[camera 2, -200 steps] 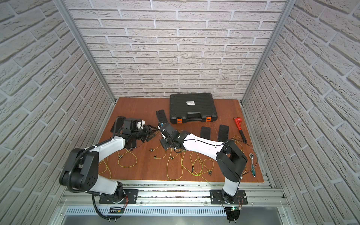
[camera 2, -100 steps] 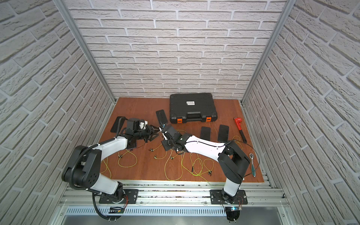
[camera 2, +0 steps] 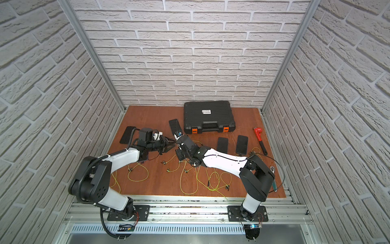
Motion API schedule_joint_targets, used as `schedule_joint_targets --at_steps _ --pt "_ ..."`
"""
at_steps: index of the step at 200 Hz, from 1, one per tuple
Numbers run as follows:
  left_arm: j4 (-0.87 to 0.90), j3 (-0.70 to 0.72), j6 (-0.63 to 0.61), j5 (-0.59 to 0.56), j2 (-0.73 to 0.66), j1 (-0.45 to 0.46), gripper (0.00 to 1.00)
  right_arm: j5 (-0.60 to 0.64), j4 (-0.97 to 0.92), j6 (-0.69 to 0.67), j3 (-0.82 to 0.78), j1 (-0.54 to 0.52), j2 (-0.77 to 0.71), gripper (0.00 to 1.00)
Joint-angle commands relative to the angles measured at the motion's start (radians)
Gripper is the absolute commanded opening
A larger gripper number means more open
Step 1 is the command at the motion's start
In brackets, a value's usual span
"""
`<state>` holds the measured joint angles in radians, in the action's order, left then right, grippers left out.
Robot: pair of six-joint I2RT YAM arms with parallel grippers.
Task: Plug wired earphones into phones
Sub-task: Pick up the wired earphone from the center of the board.
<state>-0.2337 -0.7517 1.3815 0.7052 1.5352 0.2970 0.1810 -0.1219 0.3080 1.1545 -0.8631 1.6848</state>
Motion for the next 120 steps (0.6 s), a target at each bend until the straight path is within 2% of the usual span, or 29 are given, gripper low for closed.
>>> schedule_joint_targets --at_steps 1,38,71,120 --pt "-0.004 0.000 -0.008 0.016 -0.009 0.004 0.29 0.021 0.060 0.016 -0.007 -0.007 -0.008 0.06" --pt "0.004 -0.004 -0.017 0.002 -0.007 0.002 0.23 0.009 0.061 0.018 -0.006 -0.007 -0.005 0.06" --pt "0.003 0.000 -0.014 -0.024 -0.023 -0.018 0.30 0.000 0.054 0.011 -0.009 -0.008 -0.007 0.06" --pt "0.014 0.004 -0.016 -0.032 -0.041 -0.020 0.15 -0.008 0.052 0.008 -0.007 -0.013 0.005 0.06"
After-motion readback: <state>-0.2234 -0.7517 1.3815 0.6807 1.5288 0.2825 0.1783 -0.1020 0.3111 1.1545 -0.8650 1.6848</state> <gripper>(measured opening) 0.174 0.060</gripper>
